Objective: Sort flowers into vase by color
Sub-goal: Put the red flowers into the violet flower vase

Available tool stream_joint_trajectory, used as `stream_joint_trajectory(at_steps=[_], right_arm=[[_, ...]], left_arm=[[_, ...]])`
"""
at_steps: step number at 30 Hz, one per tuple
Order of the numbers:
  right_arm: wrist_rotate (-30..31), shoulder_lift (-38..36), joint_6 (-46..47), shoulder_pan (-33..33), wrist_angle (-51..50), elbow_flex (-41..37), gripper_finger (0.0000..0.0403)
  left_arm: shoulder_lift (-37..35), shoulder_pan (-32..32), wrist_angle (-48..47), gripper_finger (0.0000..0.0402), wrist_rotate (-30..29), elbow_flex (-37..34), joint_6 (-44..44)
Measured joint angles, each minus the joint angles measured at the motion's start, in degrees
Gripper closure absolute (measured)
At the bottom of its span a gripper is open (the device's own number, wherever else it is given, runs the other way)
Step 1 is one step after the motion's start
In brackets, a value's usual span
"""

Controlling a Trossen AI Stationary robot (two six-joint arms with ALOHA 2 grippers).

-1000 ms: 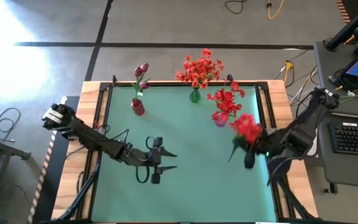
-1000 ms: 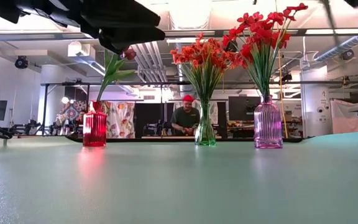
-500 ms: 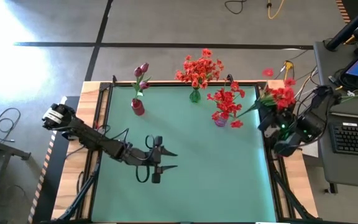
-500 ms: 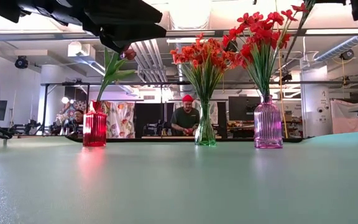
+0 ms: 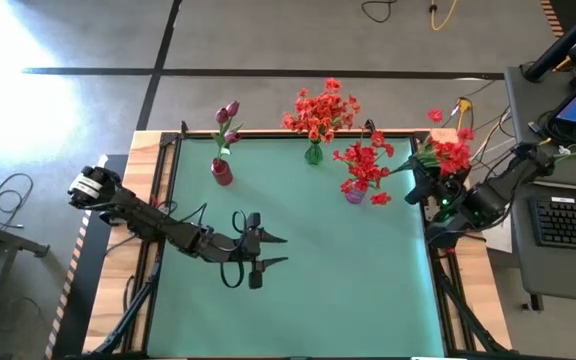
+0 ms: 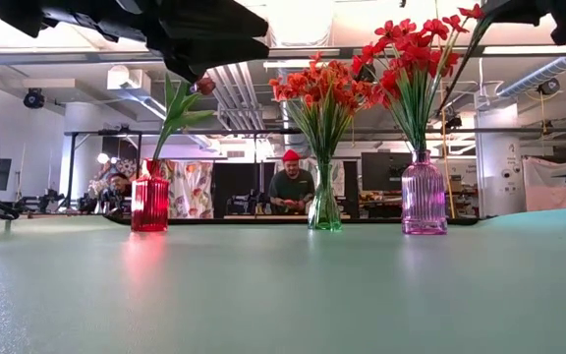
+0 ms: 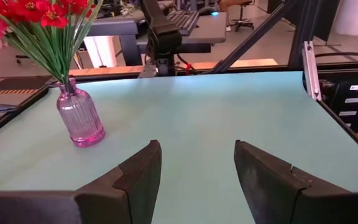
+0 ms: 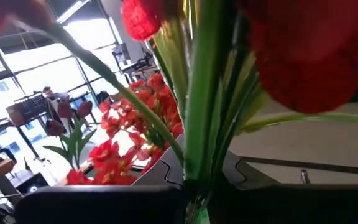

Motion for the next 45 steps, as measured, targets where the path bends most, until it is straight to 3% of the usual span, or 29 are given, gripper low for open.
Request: stream_joint_trajectory(at_steps=[8,20,45], right_arm=[[0.87,3.44,0.19,-0.27,5.03,-3.09,0.0381],[1.28,7.66,-0.71,-7.53,4.95,-3.09,0.0381],[-0.23,13.02,1.26,-9.56,9.16,-3.09,0.0381]], left_arm=[[0.00,0.15,0.02,0.0212,-0.05,0.00,0.00],[0.00,0.20,0.15,0.0212,-0.05,0.00,0.00],[0.00,0.20,0.15,0.0212,-0.07,0.00,1.05]])
